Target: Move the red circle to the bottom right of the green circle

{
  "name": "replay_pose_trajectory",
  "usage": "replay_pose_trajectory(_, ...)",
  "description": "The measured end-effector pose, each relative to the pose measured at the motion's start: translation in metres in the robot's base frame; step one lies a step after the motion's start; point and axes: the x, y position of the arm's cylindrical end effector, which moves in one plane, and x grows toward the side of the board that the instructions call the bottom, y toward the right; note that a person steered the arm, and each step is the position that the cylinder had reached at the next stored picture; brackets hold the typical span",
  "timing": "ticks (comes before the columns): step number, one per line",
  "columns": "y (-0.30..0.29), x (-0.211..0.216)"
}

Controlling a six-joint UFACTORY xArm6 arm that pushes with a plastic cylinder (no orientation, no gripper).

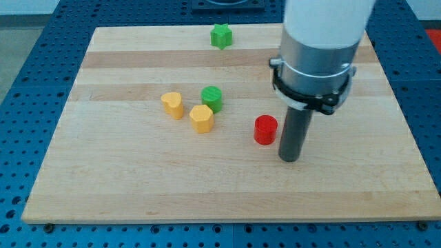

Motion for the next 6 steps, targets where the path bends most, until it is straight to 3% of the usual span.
replay_pose_trajectory(6, -0.031, -0.033)
